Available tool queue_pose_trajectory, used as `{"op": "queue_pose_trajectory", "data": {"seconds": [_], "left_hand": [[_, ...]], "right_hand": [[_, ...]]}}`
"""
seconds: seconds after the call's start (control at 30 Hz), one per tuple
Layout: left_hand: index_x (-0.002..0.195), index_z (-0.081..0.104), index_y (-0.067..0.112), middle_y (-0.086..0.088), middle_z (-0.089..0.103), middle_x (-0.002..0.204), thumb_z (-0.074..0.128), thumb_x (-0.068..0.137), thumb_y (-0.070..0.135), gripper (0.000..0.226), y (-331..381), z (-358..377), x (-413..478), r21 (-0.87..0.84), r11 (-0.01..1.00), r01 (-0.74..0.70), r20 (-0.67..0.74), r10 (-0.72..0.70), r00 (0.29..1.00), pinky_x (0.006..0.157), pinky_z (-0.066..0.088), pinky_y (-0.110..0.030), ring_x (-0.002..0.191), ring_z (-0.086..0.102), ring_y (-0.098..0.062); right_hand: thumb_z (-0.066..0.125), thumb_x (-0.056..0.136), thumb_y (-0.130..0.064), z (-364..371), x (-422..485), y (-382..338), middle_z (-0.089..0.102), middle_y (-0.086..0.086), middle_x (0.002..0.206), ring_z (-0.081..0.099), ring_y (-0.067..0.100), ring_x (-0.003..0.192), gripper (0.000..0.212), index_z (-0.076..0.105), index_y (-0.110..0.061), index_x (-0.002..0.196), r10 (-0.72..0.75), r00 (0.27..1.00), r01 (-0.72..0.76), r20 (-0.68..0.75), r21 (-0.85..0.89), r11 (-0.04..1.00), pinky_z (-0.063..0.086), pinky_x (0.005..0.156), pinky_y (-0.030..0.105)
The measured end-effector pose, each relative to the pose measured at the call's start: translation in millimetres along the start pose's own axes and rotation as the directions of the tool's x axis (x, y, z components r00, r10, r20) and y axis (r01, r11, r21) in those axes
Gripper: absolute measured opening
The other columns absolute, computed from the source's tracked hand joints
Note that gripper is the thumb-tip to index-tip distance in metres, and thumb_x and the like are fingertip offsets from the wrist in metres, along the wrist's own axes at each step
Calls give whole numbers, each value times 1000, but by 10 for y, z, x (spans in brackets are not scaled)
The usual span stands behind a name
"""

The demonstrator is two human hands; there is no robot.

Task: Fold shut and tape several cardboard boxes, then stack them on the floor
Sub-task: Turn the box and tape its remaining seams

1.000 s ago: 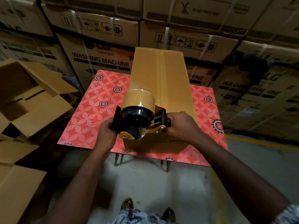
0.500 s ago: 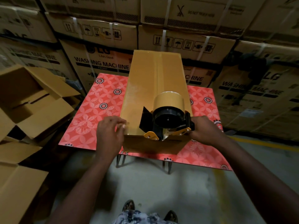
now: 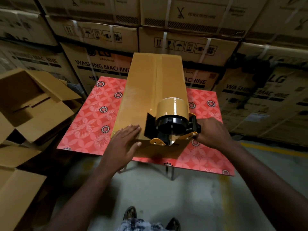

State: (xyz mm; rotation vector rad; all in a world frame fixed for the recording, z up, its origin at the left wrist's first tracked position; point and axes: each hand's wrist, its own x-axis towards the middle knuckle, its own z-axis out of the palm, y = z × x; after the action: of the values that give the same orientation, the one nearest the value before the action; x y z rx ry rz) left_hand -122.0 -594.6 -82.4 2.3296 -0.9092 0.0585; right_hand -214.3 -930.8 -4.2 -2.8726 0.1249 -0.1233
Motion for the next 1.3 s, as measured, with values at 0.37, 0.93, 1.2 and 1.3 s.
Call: {"op": "queue_pose_trajectory", "data": {"seconds": [0.37, 0.93, 1.2, 1.3], "left_hand": [[145, 53, 16, 3, 46, 153, 42, 99, 46, 56, 485, 189, 64, 21, 985, 174, -102, -171, 980, 124, 10, -41, 147, 34, -18], [151, 46, 20, 13, 24, 161, 51, 101, 49, 58, 900, 678, 285, 133, 989, -70, 40, 65, 997, 123, 5, -30, 148, 5, 7], [157, 30, 33, 18, 25, 163, 38, 100, 57, 63, 895, 741, 302, 99, 994, -37, 51, 33, 998, 123, 2, -29, 151, 10, 3], [156, 33, 31, 17, 26, 162, 38, 99, 58, 64, 895, 756, 299, 75, 997, -32, 43, 29, 999, 124, 5, -31, 152, 13, 1]], "right_hand": [[61, 71, -55, -26, -308, 704, 67, 6, 62, 65, 30, 58, 37, 66, -19, 67, 53, 997, -49, -59, 63, 997, 33, 50, 25], [69, 69, -46, 114, -299, 942, 57, -5, 52, 57, 17, 48, 27, 51, -30, 57, 92, 996, -87, -14, 204, 975, 42, 43, 34], [56, 62, -54, 4, -633, 1671, 67, 7, 62, 67, 30, 60, 43, 65, -13, 68, 264, 964, -267, 35, 132, 955, 54, 53, 45], [66, 67, -47, 125, -585, 1569, 72, 14, 76, 71, 36, 76, 36, 69, -13, 78, 260, 963, -266, 74, 86, 960, 54, 59, 39]]}}
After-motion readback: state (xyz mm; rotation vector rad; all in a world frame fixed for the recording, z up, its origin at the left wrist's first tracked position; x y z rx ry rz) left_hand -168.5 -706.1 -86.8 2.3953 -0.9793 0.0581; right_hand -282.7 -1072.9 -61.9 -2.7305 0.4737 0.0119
